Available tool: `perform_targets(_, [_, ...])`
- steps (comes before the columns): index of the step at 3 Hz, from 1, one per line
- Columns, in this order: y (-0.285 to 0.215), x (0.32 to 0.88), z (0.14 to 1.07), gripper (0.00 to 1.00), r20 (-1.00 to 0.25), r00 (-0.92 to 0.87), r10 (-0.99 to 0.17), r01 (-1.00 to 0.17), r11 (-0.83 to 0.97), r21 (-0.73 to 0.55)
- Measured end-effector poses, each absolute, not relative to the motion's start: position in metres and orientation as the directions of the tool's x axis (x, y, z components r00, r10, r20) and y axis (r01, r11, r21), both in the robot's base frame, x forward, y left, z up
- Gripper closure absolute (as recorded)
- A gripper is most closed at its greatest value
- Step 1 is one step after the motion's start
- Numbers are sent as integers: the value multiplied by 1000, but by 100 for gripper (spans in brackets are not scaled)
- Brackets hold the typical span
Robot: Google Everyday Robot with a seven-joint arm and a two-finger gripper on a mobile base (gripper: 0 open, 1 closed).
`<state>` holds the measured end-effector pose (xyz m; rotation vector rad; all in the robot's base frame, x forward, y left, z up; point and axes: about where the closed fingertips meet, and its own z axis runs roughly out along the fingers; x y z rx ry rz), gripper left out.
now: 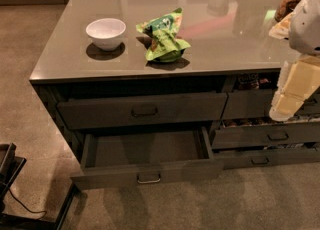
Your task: Close middle drawer
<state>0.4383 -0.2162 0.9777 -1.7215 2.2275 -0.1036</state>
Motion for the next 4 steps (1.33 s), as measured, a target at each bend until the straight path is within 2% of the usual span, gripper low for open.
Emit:
perform_targets(1, [-216,438,978,0,-208,-220,-953,-929,270,-251])
perform_targets(2, [-213,440,964,19,-240,-216,-947,-930,274,-245])
perform_targets(4, [-189,453,856,65,-363,-239,-901,-932,317,-174])
